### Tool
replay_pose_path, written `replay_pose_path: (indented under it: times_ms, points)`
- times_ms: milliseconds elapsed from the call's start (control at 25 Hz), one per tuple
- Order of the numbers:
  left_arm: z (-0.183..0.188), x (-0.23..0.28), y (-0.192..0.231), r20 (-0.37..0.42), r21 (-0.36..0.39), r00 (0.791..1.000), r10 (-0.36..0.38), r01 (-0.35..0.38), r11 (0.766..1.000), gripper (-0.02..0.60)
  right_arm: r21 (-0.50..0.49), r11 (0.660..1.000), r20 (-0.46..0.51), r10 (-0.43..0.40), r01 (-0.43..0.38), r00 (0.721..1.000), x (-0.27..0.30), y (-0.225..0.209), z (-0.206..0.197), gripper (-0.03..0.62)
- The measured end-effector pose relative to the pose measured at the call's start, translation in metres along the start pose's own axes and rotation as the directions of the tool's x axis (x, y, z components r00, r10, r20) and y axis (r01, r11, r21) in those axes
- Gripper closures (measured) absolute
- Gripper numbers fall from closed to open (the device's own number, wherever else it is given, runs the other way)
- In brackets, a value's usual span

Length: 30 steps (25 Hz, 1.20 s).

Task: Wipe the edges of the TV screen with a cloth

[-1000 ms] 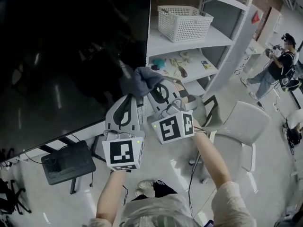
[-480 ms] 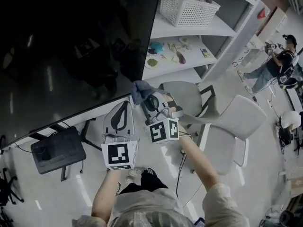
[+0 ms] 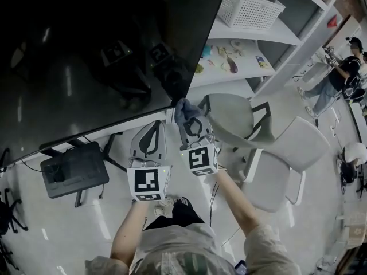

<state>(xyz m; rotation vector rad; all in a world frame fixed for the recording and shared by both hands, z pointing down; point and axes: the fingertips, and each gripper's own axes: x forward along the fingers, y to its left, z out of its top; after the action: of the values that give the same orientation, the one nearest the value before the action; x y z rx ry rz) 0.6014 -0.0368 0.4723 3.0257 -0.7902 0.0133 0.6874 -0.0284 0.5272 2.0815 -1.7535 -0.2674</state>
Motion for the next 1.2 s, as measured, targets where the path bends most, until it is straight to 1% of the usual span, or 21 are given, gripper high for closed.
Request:
replay_pose_path:
  times_ms: [80, 280, 360, 440, 600, 760, 840, 920, 1000, 1200]
  points:
    - [0.001, -0.001, 0.002, 0.003, 0.013, 1.0, 0.004, -0.004, 1.0, 0.568, 0.031, 0.999, -0.009, -0.01, 0.01, 1.0, 0.001, 0.004, -0.004, 0.545]
    - [-0.001, -0.008, 0.014, -0.002, 0.005, 0.999, 0.046, -0.046, 0.999, 0.568, 0.181, 0.983, 0.017, -0.037, 0.033, 0.999, 0.005, 0.012, 0.009, 0.545]
    - [-0.004, -0.015, 0.022, 0.002, 0.001, 0.998, 0.066, -0.066, 0.998, 0.568, 0.196, 0.981, 0.036, -0.019, 0.011, 0.999, 0.01, 0.028, 0.018, 0.545]
    - [-0.005, -0.024, 0.034, 0.006, 0.001, 0.996, 0.094, -0.095, 0.996, 0.568, 0.19, 0.982, 0.057, 0.006, -0.016, 0.998, 0.014, 0.048, 0.028, 0.545]
    - [0.0, -0.051, 0.069, 0.02, 0.007, 0.983, 0.18, -0.181, 0.984, 0.566, 0.183, 0.981, 0.084, 0.053, -0.068, 0.995, 0.025, 0.087, 0.047, 0.545]
    - [0.001, -0.088, 0.115, 0.036, -0.009, 0.96, 0.279, -0.278, 0.96, 0.568, 0.19, 0.977, 0.103, 0.077, -0.095, 0.992, 0.035, 0.119, 0.064, 0.545]
    - [-0.001, -0.107, 0.139, 0.036, -0.017, 0.945, 0.326, -0.326, 0.945, 0.568, 0.172, 0.978, 0.11, 0.095, -0.113, 0.989, 0.039, 0.137, 0.071, 0.545]
    - [-0.002, -0.128, 0.161, 0.036, -0.024, 0.927, 0.374, -0.374, 0.927, 0.568, 0.149, 0.98, 0.107, 0.116, -0.132, 0.987, 0.042, 0.159, 0.078, 0.545]
    - [-0.003, -0.148, 0.183, 0.036, -0.025, 0.908, 0.418, -0.417, 0.909, 0.568, 0.141, 0.977, 0.128, 0.141, -0.158, 0.982, 0.047, 0.182, 0.092, 0.545]
    - [-0.004, -0.196, 0.233, 0.042, -0.033, 0.852, 0.522, -0.521, 0.853, 0.568, 0.117, 0.955, 0.19, 0.25, -0.274, 0.949, 0.063, 0.248, 0.131, 0.545]
